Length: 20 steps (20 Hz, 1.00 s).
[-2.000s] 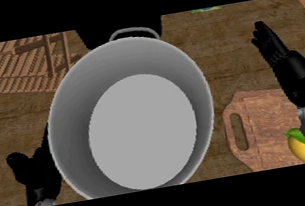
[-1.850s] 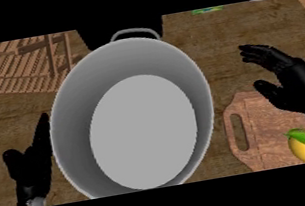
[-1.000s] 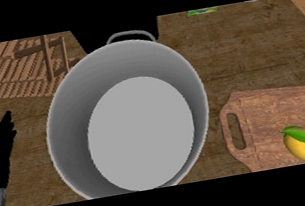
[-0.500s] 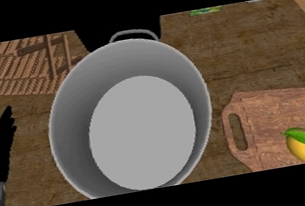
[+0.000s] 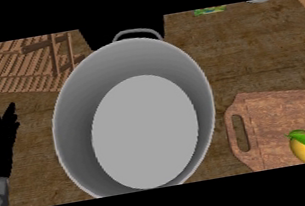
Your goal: Pick the lemon from the cutting board and place it in the pot
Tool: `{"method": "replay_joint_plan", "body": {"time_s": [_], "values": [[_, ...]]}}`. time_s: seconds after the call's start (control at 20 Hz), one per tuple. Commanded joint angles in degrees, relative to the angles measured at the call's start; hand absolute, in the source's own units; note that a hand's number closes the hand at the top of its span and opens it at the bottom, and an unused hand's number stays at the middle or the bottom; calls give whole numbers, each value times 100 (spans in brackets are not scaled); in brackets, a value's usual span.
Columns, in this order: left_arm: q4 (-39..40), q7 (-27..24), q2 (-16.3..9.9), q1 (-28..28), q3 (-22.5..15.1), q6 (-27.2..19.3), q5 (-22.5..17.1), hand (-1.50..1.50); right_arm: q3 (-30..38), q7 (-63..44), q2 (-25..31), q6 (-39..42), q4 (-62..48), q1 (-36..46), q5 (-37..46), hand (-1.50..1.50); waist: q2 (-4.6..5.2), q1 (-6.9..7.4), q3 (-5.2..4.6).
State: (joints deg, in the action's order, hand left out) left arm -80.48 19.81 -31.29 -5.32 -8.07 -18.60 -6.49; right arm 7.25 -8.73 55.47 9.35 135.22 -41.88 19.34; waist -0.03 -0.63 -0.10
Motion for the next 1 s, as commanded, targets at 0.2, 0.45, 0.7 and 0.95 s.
{"method": "replay_joint_plan", "body": {"time_s": [0.2, 0.45, 0.7, 0.95], "values": [[-257, 140, 107, 95, 192, 102, 192, 0, 113, -113, -615, 665, -444, 185, 405, -150, -16, 15, 12], [-4, 293, 197, -225, 338, 369, 277, 0, -871, -610, -1076, 877, -900, 1181, 1176, -150, 3, 69, 11], [136, 41, 390, -170, 480, 479, 477, 0, -949, -876, -1466, 1349, -1033, 1774, 1363, -150, 5, 57, 9], [354, -241, 541, -93, 647, 587, 631, 0, -975, -56, -1814, 1089, -1939, 1972, 1919, -150, 3, 49, 10]]}}
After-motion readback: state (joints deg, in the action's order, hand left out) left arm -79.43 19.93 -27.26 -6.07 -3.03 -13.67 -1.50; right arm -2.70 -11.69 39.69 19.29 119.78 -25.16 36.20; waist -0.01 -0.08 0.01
